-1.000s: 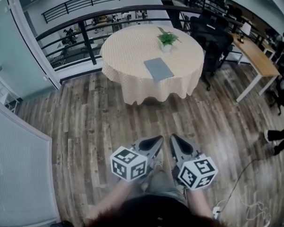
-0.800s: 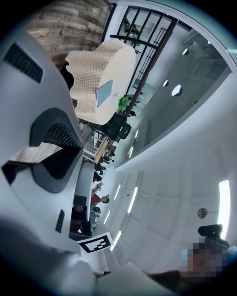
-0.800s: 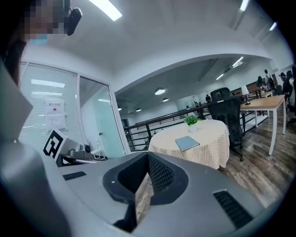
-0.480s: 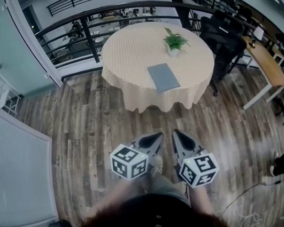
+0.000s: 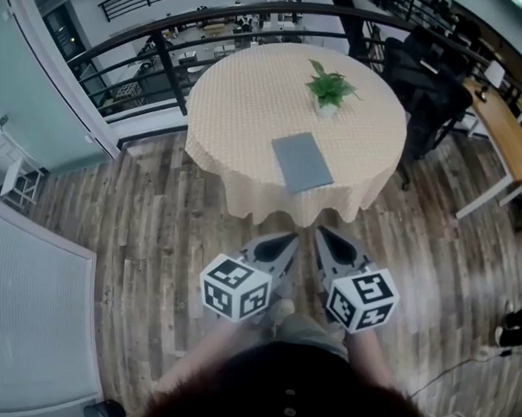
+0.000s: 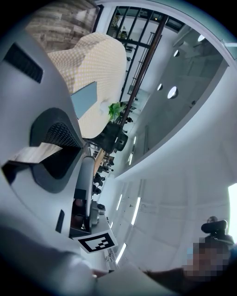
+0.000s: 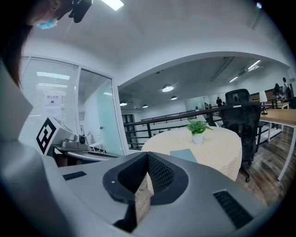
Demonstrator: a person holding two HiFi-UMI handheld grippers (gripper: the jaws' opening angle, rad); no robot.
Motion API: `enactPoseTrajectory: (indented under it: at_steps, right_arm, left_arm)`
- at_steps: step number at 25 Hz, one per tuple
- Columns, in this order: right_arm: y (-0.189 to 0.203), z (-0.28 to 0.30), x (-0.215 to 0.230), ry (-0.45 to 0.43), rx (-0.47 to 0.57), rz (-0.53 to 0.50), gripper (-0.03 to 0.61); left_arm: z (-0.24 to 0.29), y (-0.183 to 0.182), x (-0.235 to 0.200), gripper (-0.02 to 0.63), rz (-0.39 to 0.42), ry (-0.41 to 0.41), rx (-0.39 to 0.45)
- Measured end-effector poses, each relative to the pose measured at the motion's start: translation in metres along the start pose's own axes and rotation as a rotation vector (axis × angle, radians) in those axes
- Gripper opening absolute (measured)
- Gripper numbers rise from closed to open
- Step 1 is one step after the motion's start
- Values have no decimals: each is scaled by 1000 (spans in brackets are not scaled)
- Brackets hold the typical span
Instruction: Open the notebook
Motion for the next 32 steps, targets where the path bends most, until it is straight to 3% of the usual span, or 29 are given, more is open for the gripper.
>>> enactPoseTrajectory:
  at_steps: [14,32]
  right_arm:
    - [-8,50,48,-76,-50,-17,11]
    - [-4,106,72,-35,-124,19,12]
  left_arm:
    - [57,-9,-39,9,-70,-81,12]
    - [84,1,-89,9,-134,-98,-70]
Point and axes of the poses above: the fingertips, and each gripper's own axes: z forward along the fingers, x to its right, y out of its underside, the point moved 2 cm from there along -z, backward along the fingers, and after that the axes turned 2 degrees about z, right-handed, at the moved point
